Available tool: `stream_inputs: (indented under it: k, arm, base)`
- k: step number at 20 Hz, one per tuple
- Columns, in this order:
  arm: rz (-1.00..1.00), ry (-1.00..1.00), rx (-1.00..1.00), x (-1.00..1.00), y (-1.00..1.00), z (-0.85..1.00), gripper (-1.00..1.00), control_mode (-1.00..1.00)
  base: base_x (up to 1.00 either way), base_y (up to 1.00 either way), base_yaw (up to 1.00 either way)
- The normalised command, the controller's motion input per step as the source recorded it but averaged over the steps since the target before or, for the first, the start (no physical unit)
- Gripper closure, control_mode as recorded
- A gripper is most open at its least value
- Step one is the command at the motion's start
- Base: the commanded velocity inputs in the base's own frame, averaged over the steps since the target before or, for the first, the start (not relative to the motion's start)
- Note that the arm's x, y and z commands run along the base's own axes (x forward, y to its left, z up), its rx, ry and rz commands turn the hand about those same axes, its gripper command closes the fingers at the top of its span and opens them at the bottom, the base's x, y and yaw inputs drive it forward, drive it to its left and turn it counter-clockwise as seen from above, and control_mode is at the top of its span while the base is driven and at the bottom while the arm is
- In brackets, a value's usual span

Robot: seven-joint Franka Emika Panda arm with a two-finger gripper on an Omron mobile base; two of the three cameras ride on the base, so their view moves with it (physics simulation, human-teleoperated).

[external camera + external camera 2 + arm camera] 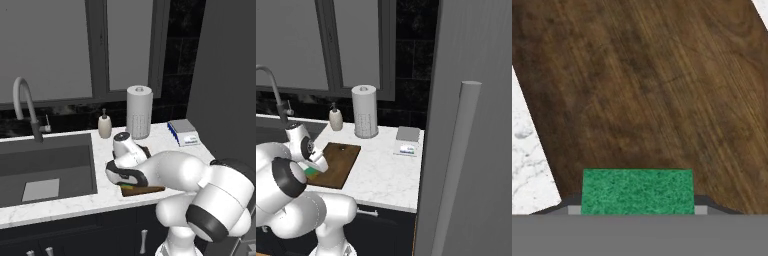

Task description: Pick up the sponge from the counter and clean the cutting board by briefly scrubbing or pressing down on the cutting board. Once finished, release the sponge.

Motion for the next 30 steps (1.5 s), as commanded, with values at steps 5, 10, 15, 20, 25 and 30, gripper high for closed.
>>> stream_inputs:
  k: [5,10,15,20,25,30]
  arm:
    - [0.00,-0.07,-0.01,0.00,0.00,-0.30,1.00,-1.00]
    - [0.00,-0.06,-0.01,0.01,0.00,-0.26,1.00,-1.00]
    - [0.00,-0.05,0.00,0.02,0.00,-0.29,1.00,-1.00]
    - [0.00,-0.11,0.00,0.01,-0.08,-0.29,1.00,-1.00]
    - [-0.01,-0.08,0.00,0.09,-0.09,-0.21,1.00,-1.00]
    - [-0.01,-0.06,0.00,0.15,-0.11,-0.19,1.00,-1.00]
  base:
    - [0.00,0.00,0.00]
    - [0.00,0.00,0.00]
    - [0.00,0.00,0.00]
    - [0.00,0.00,0.00]
    - [0.00,0.00,0.00]
    - [0.00,0.00,0.00]
